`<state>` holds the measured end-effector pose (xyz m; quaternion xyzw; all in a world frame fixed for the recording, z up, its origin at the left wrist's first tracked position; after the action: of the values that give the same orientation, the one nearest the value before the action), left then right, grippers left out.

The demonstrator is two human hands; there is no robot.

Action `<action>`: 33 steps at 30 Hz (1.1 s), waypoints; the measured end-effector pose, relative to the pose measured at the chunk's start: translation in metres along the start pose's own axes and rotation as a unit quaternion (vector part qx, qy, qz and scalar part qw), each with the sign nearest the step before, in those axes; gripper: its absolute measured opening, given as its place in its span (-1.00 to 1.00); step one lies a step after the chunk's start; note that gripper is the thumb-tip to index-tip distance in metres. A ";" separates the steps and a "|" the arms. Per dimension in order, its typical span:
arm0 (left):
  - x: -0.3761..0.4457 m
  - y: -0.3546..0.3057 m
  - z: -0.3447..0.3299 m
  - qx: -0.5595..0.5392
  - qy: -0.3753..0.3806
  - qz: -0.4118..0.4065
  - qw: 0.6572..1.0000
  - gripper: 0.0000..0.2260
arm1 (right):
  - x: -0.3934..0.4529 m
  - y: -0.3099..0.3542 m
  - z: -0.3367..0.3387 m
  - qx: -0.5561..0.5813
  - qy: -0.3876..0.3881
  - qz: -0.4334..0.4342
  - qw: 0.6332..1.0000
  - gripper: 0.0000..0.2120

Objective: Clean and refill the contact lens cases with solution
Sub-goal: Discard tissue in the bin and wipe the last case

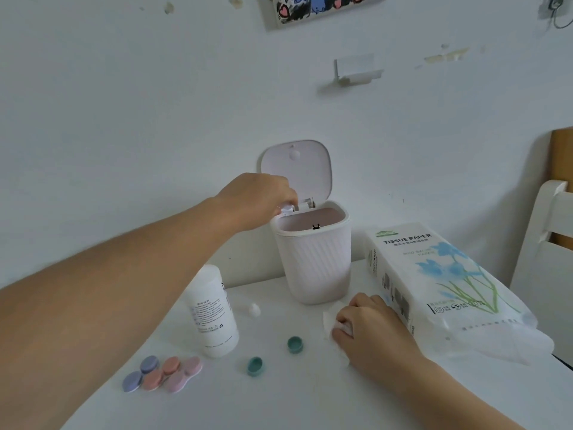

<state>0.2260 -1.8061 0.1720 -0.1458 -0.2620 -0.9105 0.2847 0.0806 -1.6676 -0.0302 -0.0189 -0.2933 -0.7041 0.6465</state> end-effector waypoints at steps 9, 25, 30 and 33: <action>0.002 -0.001 0.014 0.052 -0.042 -0.047 0.997 -0.69 | -0.001 0.000 0.000 0.004 -0.003 0.011 1.000 -0.74; -0.002 -0.006 0.023 0.108 -0.073 -0.069 0.989 -0.70 | -0.001 0.000 0.002 0.025 -0.004 0.007 1.000 -0.78; -0.003 -0.008 0.022 0.119 -0.100 -0.064 0.986 -0.78 | -0.001 -0.001 0.003 0.025 0.000 0.009 1.000 -0.78; -0.003 -0.007 0.020 0.108 -0.106 -0.054 0.987 -0.79 | -0.001 0.000 0.004 0.025 -0.001 0.009 1.000 -0.78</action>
<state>0.2267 -1.7883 0.1845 -0.1952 -0.3951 -0.8702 0.2204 0.0791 -1.6653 -0.0277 -0.0061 -0.3112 -0.6906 0.6528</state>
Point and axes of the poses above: each hand's wrist, its own x-axis towards the middle knuckle, its own z-axis out of the back of the hand, y = z × x, the point moved 3 cm from there along x, towards the middle knuckle, and after that the axes turned 7 degrees about -y, right-handed, at the moved point
